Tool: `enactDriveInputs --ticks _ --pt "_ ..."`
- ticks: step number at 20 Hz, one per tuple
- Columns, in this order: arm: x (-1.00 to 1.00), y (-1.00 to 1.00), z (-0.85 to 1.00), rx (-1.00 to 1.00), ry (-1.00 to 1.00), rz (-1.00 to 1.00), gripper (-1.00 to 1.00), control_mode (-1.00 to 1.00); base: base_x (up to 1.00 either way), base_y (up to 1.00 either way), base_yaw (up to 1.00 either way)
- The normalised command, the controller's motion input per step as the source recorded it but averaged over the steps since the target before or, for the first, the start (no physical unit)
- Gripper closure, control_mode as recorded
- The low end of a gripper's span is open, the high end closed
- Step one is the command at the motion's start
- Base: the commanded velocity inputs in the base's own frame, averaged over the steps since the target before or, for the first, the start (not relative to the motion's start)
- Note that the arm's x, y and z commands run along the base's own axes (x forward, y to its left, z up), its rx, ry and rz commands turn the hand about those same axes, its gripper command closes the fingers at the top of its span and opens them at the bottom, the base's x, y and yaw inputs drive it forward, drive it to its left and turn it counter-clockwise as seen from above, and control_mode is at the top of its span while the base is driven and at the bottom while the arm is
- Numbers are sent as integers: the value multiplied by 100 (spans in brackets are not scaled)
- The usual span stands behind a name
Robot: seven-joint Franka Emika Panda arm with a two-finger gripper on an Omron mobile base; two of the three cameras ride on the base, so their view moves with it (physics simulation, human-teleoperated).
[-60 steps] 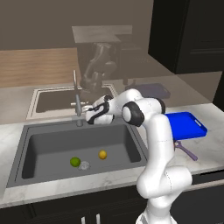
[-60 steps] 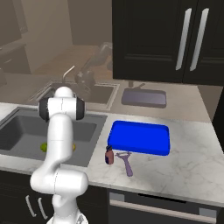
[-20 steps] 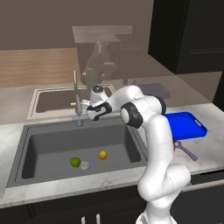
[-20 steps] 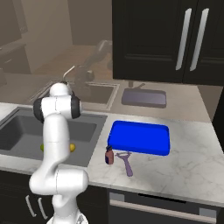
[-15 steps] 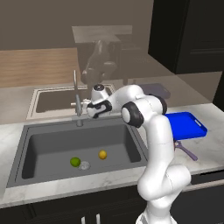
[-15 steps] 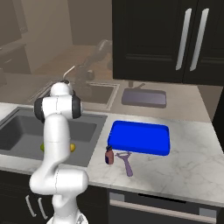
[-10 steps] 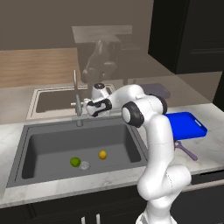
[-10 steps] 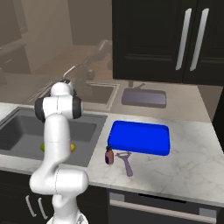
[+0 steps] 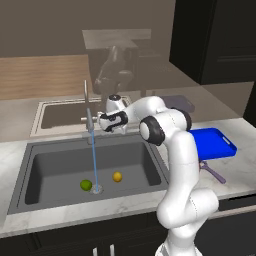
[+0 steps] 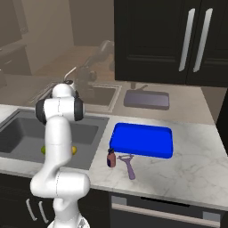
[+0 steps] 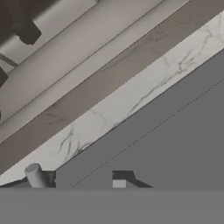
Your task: Pick up all produce items and place them in the sink. Turn on the sink faucet to wash them. Then turn the sink off and put them in the tray.
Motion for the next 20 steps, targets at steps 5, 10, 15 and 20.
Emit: enactDriveInputs --ticks 5,10,15,20 --pt "-18 -21 4 5 -1 -3 100 -100 0 0 0" --pt "-1 0 56 8 -12 0 100 -100 0 0 0" --pt "0 0 52 4 -8 0 -100 -100 0 0 0" --pt "-14 -4 82 4 -12 0 -100 -100 0 0 0"
